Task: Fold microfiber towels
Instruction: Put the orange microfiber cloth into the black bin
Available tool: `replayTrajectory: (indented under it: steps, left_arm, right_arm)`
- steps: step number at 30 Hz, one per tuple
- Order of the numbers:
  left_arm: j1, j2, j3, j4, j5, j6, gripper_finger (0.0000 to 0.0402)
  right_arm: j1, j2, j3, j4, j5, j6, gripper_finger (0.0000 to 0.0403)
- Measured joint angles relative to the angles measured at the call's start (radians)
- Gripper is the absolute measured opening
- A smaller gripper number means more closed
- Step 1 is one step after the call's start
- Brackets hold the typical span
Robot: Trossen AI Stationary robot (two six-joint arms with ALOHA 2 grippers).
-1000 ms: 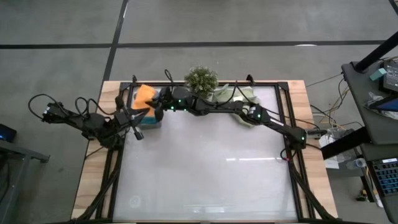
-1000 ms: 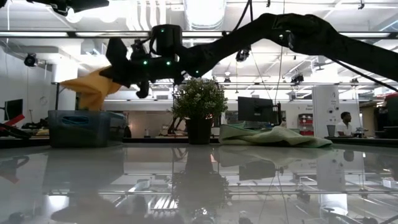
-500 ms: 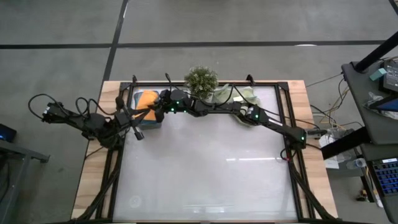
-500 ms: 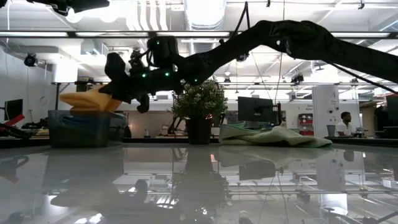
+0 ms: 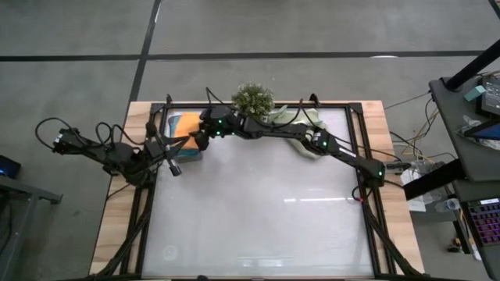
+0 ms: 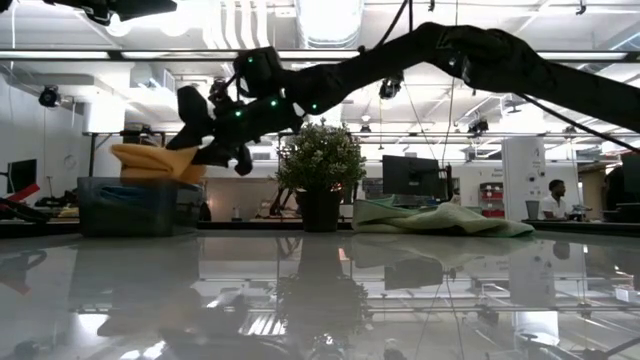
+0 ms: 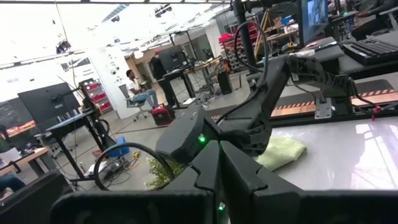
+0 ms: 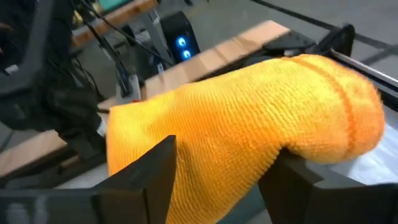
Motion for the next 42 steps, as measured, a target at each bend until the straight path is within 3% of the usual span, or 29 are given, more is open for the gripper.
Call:
replayTrajectory:
  steps: [20, 33, 42]
  left_arm:
    - [0.0, 0.005, 0.0, 0.001, 0.0, 0.0, 0.0]
    - [0.0, 0.014, 0.0, 0.001, -0.003, -0.003, 0.0]
    - [0.0, 0.027, 0.0, 0.017, -0.094, -0.089, 0.0]
  right_arm:
    - [-0.012, -0.038, 0.002, -0.146, 0.002, -0.027, 0.0212]
    - [-0.015, -0.071, 0.002, -0.276, 0.002, -0.018, 0.0269]
    - [0.014, -0.141, 0.0, -0.392, 0.0, -0.074, 0.0274]
